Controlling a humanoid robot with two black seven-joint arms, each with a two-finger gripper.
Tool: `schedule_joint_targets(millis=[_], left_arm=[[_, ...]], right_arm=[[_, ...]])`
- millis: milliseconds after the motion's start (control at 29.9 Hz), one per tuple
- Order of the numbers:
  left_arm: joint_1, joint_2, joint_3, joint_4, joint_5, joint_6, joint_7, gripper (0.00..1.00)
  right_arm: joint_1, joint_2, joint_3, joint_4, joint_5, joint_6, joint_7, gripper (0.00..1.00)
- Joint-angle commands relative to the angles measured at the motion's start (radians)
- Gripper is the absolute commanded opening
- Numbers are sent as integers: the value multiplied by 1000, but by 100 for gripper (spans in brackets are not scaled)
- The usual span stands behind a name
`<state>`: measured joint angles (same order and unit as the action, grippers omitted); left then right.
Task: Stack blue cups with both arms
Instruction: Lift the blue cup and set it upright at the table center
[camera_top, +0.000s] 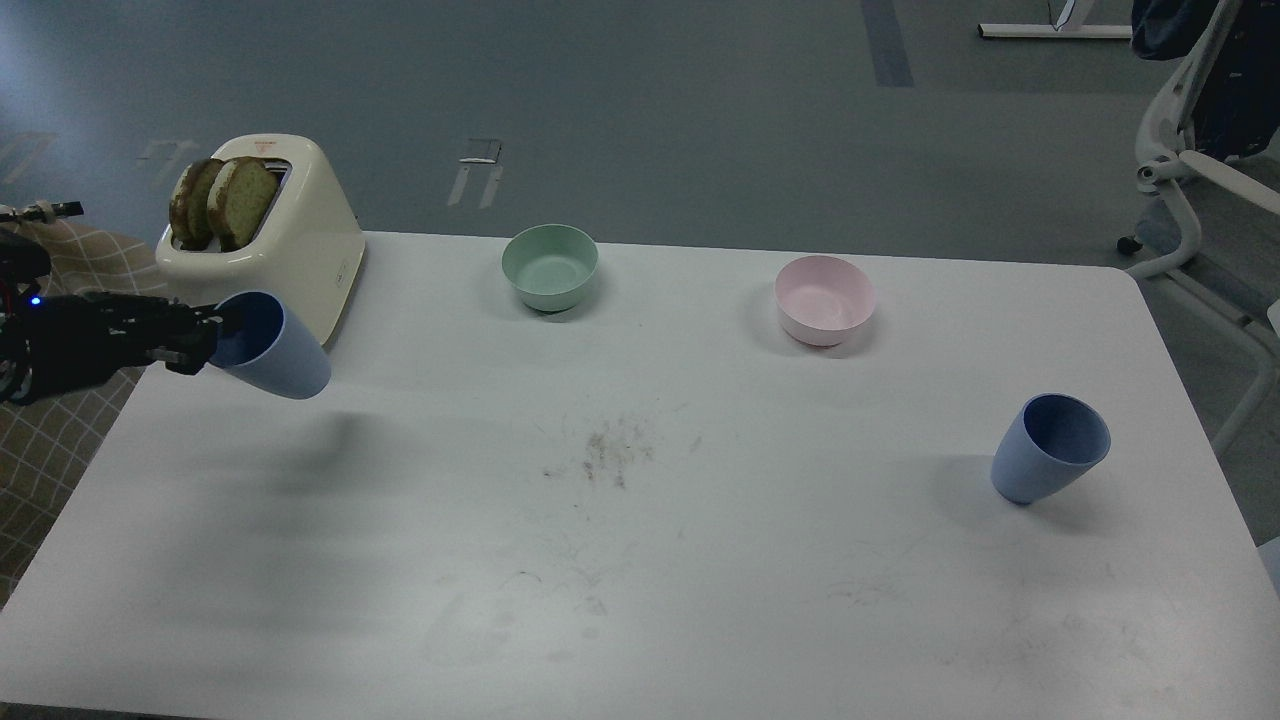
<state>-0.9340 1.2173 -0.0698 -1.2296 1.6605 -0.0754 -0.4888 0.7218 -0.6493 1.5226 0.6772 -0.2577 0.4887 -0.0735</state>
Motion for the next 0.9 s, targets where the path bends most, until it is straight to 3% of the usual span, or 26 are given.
schedule_joint_targets(millis=[0, 167, 368, 869], left_arm=[[-138, -82, -4, -48, 67, -81, 0, 0], [-244, -322, 4, -45, 77, -165, 0, 0], [-264, -553, 7, -16, 142, -244, 27, 0], [-259, -820, 87, 225, 205, -253, 27, 0]], right_arm=[[-13, -24, 14, -2, 0, 0, -2, 100], [-33, -46, 34, -2, 0, 0, -2, 100], [-51, -53, 47, -4, 2, 0, 0, 100], [-64, -52, 53, -1, 2, 0, 0, 100]])
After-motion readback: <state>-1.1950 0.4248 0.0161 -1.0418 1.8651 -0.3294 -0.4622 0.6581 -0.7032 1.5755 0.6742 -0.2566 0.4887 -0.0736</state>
